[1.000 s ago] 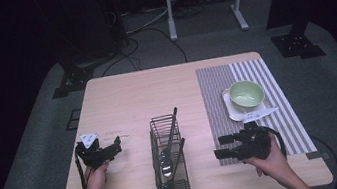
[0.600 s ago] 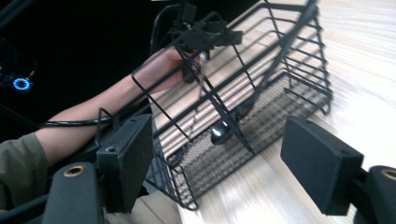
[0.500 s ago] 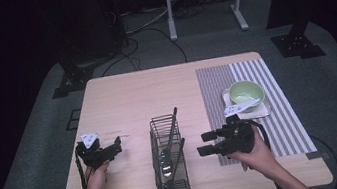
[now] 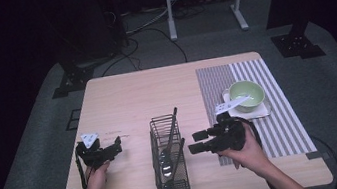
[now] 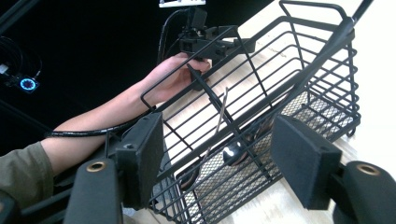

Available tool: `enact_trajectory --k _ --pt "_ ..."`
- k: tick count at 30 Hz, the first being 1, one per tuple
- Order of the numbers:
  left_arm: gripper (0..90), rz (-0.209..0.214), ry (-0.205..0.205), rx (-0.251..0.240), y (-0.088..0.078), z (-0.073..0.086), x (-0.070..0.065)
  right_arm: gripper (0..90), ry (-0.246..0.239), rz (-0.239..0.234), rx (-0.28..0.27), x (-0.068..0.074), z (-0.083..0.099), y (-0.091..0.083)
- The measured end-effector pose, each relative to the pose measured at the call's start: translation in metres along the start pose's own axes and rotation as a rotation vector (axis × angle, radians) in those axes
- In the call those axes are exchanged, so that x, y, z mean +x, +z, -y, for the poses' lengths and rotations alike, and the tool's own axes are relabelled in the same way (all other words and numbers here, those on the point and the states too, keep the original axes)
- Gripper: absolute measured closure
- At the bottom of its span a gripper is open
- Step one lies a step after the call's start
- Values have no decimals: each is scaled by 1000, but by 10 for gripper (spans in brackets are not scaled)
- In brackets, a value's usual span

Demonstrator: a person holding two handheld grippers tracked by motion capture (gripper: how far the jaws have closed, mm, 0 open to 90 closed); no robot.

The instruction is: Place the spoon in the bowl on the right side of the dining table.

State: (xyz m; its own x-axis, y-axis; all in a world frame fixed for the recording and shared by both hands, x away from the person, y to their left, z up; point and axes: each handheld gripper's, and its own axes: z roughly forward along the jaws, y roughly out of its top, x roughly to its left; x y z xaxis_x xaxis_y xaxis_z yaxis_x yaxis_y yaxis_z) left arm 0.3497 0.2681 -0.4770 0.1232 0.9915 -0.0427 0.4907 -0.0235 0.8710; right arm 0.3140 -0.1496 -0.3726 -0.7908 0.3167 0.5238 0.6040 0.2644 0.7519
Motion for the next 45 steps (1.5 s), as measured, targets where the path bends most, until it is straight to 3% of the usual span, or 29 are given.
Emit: enact_trajectory --k 15,23,35,45 --pt "0 -1 3 -1 0 0 0 475 -19 38 44 2 -12 14" --pt "0 0 5 1 0 0 -1 640 4 60 69 0 -17 19" --pt "0 -2 12 5 0 0 -1 877 -17 43 76 3 -19 21" --pt "0 -2 15 5 0 0 -1 884 -30 32 67 7 -21 19"
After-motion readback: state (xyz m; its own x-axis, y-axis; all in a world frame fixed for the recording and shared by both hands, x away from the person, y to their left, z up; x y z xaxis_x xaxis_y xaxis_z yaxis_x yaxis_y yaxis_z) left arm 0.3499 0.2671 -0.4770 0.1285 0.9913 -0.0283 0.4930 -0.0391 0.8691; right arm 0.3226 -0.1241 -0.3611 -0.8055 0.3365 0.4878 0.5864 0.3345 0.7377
